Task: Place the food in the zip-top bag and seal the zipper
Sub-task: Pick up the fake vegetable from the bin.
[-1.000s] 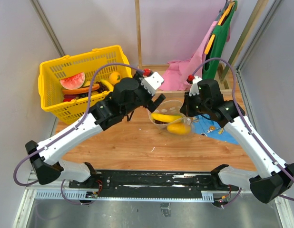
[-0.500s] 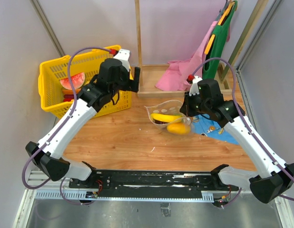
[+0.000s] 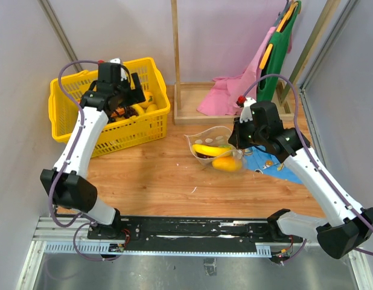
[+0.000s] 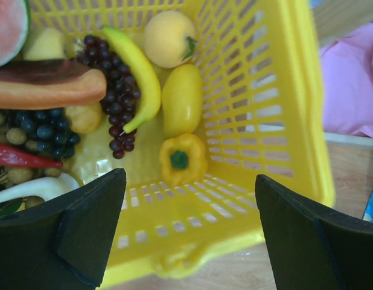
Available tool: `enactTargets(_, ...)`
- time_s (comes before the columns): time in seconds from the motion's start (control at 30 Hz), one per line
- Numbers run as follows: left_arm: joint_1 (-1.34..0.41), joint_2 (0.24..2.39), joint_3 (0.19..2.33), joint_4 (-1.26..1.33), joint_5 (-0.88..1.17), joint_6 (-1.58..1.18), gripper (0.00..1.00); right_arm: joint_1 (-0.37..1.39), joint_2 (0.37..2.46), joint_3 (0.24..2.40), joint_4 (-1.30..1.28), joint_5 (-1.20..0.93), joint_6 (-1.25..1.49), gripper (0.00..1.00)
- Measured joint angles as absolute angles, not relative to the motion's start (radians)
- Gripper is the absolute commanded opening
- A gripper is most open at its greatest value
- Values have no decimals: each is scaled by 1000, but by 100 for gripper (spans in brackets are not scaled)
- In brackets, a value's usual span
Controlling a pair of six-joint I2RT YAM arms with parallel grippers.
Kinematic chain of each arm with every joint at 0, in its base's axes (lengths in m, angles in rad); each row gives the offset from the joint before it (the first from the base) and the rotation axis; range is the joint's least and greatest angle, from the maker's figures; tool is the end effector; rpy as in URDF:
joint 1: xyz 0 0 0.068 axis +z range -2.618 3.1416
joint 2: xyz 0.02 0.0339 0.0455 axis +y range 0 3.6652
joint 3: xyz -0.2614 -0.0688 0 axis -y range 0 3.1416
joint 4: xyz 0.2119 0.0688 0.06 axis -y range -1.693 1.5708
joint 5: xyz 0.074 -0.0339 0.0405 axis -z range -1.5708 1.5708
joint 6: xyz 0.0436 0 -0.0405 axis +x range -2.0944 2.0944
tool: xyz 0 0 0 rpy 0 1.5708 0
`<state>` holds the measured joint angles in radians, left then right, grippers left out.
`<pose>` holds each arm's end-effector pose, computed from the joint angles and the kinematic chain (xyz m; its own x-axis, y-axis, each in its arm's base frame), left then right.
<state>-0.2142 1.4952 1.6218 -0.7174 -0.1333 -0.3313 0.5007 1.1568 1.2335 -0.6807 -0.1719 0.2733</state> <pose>0.2946 -0.0582 0.3951 -0.5481 -0.2107 -0.8094 -0.0798 0.9765 -0.2001 0.1875 0.1111 0.3625 -0.6407 -0.0475 -0.7663 -0.4399 0.8407 0.3157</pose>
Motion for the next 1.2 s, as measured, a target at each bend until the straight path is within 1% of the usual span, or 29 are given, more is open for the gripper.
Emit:
enactTargets(0.13,-124,1561,1626,-739,-53,-352,92,501,1155,1232,-679,-167,269,1)
enactTargets(0.27,-86,1627,1624,-744,25,-358,92,501,1152,1231,-678,-163,266,1)
enactTargets(0.43,-73,1703,1621,-735,102,-361,94,501,1150,1231,-678,-157,264,1)
enactTargets(0.73,-72,1817,1566,-667,228,-387,95,501,1150,1231,-678,-153,258,1)
enactTargets(1.0,-72,1878,1499,-614,286,-403,95,501,1150,1231,-678,-152,256,1)
enactTargets(1.1,-72,1903,1480,-596,297,-406,93,501,1150,1231,-678,-152,255,1)
enactTargets(1.2,-71,1926,1472,-583,302,-410,87,501,1150,1231,-678,-152,255,1)
